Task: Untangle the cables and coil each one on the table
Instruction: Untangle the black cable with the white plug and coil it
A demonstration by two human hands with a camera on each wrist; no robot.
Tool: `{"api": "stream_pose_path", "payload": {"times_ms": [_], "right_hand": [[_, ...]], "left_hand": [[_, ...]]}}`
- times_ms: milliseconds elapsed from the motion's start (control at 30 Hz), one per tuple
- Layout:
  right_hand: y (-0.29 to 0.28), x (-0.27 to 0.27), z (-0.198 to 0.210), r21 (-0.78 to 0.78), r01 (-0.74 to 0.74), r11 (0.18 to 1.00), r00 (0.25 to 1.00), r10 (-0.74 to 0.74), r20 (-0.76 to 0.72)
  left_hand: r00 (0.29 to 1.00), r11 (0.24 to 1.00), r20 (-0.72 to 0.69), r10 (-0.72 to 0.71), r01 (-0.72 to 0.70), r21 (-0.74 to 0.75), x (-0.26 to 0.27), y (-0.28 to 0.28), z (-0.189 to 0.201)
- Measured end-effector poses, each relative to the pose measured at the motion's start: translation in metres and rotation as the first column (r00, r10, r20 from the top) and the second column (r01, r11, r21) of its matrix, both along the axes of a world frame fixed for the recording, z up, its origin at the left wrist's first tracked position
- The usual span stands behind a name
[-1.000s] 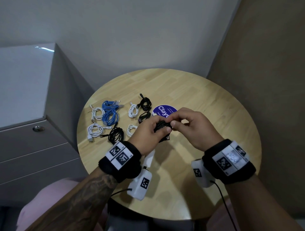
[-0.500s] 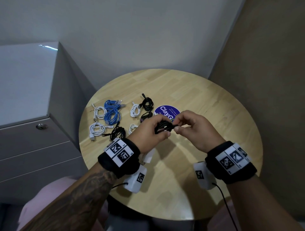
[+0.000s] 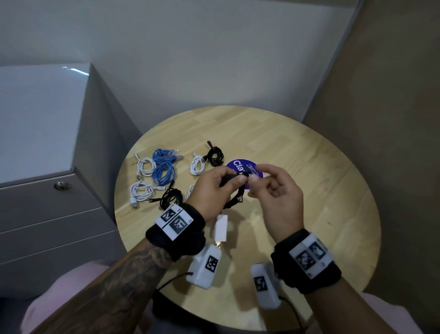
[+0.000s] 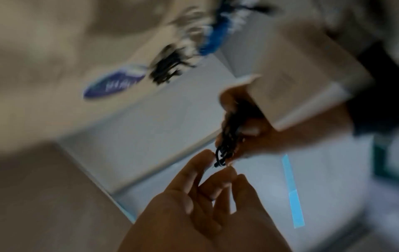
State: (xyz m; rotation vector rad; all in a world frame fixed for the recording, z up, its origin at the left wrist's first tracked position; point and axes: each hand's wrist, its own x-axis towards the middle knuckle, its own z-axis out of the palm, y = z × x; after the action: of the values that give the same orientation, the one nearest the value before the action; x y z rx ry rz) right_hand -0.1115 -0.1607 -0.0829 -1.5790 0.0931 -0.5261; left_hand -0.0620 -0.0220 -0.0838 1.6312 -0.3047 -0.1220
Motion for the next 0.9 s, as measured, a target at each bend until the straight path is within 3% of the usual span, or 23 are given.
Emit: {"api": "stream_pose_path", "payload": {"times_ms": [67, 167, 233, 367, 500, 600, 700, 800, 900], "right_hand": [[-0.005, 0.005, 0.003, 0.184, -0.08, 0.98, 0.978, 0.113, -0.177], [-0.019, 0.011, 0.0, 0.084, -0.227, 0.97, 0.928, 0.242, -0.285], [-0.024, 0.013, 0.0, 0.021, -0.197, 0.98, 0.945, 0.195, -0.263], [-0.04, 0.023, 0.008, 0.188, 0.006, 0.982, 0.983, 0.028, -0.181], [-0.045, 0.027, 0.008, 0.06, 0.06, 0.996, 0.984, -0.049, -0.172], [-0.05, 0.03, 0.0, -0.114, 0.054, 0.992, 0.981, -0.074, -0.18], [-0.067, 0.033, -0.01, -0.307, -0.044, 0.951, 0.954, -0.052, -0.297], [-0.077, 0.026, -0.021, -0.548, -0.306, 0.779, 0.846, -0.041, -0.531], [-0.07, 0.015, -0.027, -0.569, -0.55, 0.611, 0.698, -0.038, -0.715]], "left_hand": [[0.996, 0.996, 0.013, -0.089, 0.089, 0.023, 0.001, 0.003, -0.001], [0.991, 0.991, -0.038, -0.128, 0.129, 0.021, 0.001, 0.001, -0.006], [0.988, 0.991, -0.079, -0.136, 0.136, -0.013, 0.0, -0.002, -0.009], [0.955, 0.961, -0.192, -0.227, 0.188, -0.202, -0.005, -0.007, -0.009], [0.905, 0.893, -0.233, -0.356, 0.257, -0.369, -0.003, -0.005, -0.009], [0.939, 0.947, -0.205, -0.276, 0.229, -0.225, 0.002, 0.0, -0.012], [0.985, 0.989, -0.117, -0.128, 0.136, 0.065, 0.017, 0.005, -0.01], [0.992, 0.961, -0.126, -0.03, 0.063, 0.269, 0.049, 0.001, -0.01], [0.99, 0.85, -0.138, 0.006, 0.068, 0.522, 0.076, -0.02, -0.024]]}}
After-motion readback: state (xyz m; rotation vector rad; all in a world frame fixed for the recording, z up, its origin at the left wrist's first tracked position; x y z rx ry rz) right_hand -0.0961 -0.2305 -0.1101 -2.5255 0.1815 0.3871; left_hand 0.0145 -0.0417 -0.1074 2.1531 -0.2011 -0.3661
